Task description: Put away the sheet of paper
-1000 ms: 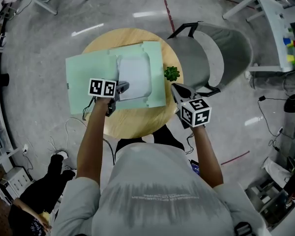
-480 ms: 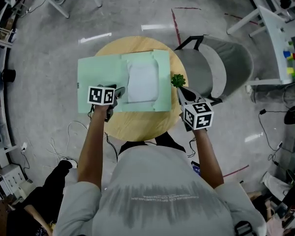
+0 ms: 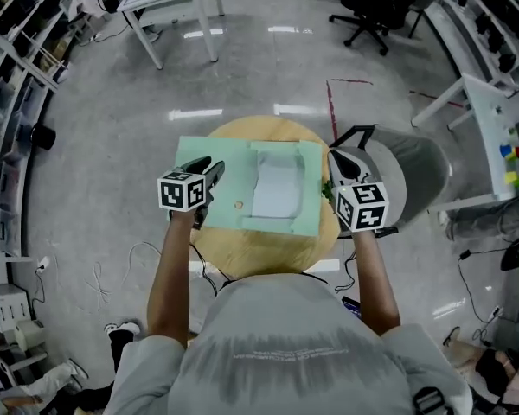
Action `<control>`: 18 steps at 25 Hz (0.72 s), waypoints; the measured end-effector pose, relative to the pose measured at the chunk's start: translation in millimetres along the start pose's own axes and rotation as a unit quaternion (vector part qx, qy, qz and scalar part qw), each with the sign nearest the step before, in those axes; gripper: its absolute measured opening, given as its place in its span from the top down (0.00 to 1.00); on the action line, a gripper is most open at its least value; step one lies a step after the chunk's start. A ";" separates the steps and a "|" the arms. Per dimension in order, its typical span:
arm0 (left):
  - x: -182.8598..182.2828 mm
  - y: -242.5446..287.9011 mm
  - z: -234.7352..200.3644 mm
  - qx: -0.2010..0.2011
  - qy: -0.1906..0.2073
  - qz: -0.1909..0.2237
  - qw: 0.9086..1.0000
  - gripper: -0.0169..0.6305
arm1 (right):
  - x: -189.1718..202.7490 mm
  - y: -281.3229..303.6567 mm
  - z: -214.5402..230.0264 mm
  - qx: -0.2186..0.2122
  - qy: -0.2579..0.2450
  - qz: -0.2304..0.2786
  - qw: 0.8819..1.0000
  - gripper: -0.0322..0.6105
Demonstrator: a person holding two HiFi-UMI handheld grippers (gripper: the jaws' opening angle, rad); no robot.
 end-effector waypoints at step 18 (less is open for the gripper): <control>-103.1 -102.9 31.8 -0.055 0.154 0.181 0.970 0.80 | -121.4 13.6 -53.8 -0.059 -0.089 0.088 0.990 0.90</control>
Point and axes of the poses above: the fingertips, and each gripper's own axes: y forward along the fingers, z to its right, x out of its underside, the point moved 10 cm from there along -y, backward along the fingers, and after that the axes turned 2 degrees about y, right-handed, at the moved point
